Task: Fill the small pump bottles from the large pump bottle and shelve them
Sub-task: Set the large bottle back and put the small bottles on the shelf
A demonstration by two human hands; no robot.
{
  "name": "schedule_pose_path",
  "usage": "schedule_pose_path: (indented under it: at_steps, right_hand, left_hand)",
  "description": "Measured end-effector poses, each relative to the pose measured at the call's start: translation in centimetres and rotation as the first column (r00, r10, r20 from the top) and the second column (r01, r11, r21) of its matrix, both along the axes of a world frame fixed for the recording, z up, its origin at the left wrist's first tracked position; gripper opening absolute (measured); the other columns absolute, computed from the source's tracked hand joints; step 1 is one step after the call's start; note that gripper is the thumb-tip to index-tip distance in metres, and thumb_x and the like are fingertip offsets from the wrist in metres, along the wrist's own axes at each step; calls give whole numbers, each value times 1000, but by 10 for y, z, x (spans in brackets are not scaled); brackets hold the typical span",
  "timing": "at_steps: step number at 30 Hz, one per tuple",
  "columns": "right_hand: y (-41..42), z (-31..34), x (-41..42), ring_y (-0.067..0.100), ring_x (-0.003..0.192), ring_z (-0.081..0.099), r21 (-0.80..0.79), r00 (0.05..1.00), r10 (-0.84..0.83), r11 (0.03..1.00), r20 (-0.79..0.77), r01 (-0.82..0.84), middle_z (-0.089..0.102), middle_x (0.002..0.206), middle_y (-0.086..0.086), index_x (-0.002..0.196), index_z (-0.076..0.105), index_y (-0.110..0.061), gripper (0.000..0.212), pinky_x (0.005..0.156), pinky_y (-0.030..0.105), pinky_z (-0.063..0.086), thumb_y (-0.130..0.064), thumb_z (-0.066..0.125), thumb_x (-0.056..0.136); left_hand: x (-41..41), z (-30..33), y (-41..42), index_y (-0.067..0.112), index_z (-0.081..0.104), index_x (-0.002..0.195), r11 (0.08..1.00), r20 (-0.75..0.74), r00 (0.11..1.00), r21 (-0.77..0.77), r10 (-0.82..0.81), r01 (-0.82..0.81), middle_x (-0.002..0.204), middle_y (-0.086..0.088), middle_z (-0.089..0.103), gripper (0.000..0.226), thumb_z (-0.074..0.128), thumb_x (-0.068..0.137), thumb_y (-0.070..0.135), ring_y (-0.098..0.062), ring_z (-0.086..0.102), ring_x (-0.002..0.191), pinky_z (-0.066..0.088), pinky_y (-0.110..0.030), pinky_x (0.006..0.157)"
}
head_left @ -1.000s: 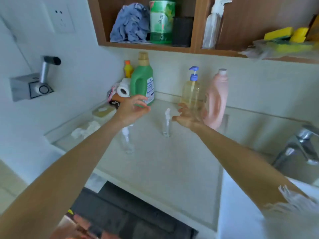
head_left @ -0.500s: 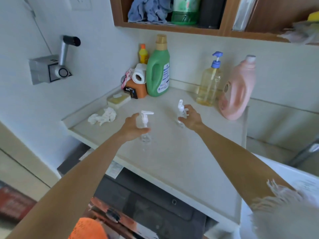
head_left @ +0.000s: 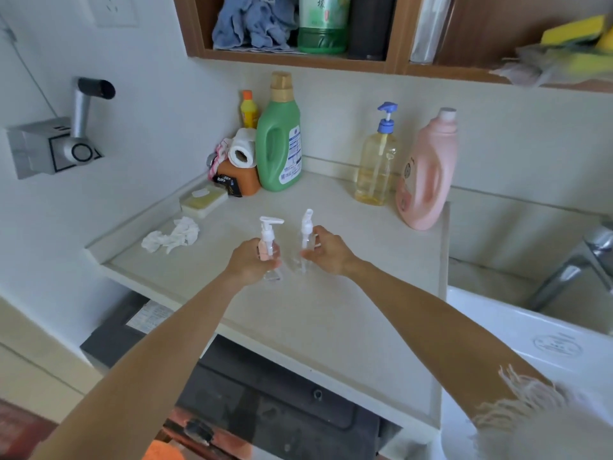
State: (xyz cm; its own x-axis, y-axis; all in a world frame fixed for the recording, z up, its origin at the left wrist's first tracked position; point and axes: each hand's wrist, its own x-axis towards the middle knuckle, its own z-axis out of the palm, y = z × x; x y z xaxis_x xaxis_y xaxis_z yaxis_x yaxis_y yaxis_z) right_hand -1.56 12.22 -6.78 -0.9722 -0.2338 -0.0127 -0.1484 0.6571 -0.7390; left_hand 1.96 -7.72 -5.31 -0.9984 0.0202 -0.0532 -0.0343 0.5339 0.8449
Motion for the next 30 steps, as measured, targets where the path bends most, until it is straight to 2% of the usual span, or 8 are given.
schedule_pose_path:
  at_steps: [4, 6, 9, 15, 18, 20, 25, 30]
  right_hand:
    - [19, 19, 14, 20, 93, 63, -17, 998, 49, 999, -26, -49, 64, 109, 1, 123, 49, -13, 42, 92, 41, 49, -31, 66, 89]
    - [35, 41, 18, 21, 95, 64, -55, 992, 68, 996, -103, -74, 64, 109, 1, 122, 49, -11, 40, 93, 44, 49, -27, 66, 90]
    - [71, 96, 18, 22, 100, 64, -128, 975, 45, 989, -217, -74, 62, 108, 0, 123, 48, -10, 38, 93, 44, 51, -21, 65, 91]
    - [157, 251, 10, 21, 104, 64, -122, 883, -4, 991, -469, -60, 61, 119, 2, 133, 44, -11, 49, 91, 45, 53, -24, 65, 91]
    - [194, 307, 1, 21, 103, 64, -99, 827, -77, 995, -557, 26, 63, 115, 4, 131, 45, -9, 46, 93, 44, 52, -24, 65, 92]
    - [220, 336, -10, 19, 104, 61, -81, 804, -114, 993, -584, 82, 61, 114, 0, 130, 47, -9, 42, 95, 42, 51, -23, 63, 93]
    - [271, 372, -48, 20, 109, 55, -28, 818, -196, 976, -540, 215, 55, 123, 4, 130, 47, -13, 40, 96, 39, 50, -24, 60, 95]
    - [294, 366, -89, 12, 83, 53, 20, 823, -227, 961, -521, 277, 52, 85, -9, 109, 57, -14, 15, 70, 22, 39, -19, 59, 95]
  left_hand:
    - [-2, 28, 28, 20, 68, 92, 993, -54, 995, 81, -84, 89, 88, 1, 69, 24, 79, 74, 9, -18, 63, 86, 48, -28, 81]
    - [-6, 49, 42, 17, 67, 104, 989, -106, 987, 74, -120, 128, 99, -3, 71, 30, 77, 77, 9, -22, 67, 95, 52, -34, 89]
    - [-13, 99, 75, 16, 65, 111, 974, -229, 952, 52, -204, 221, 106, -7, 71, 33, 74, 81, 11, -25, 66, 103, 49, -46, 97]
    - [-33, 248, 163, 18, 64, 118, 944, -509, 821, 48, -258, 326, 110, -1, 70, 35, 72, 84, 22, -18, 65, 103, 49, -38, 96]
    - [-49, 303, 207, 23, 66, 92, 948, -583, 773, 15, -250, 318, 97, -3, 71, 7, 70, 86, 21, -18, 66, 92, 51, -33, 86]
    - [-62, 331, 240, 29, 61, 79, 955, -611, 755, -6, -238, 296, 88, 5, 68, 13, 69, 87, 23, -11, 63, 84, 47, -23, 73]
    - [-102, 351, 314, 22, 63, 99, 977, -627, 752, -86, -205, 194, 100, 2, 64, 11, 61, 92, 30, -15, 58, 92, 45, -30, 83]
    - [-135, 335, 348, 13, 58, 91, 975, -635, 753, -217, -174, 42, 92, -5, 62, 19, 59, 93, 31, -20, 56, 88, 44, -32, 80]
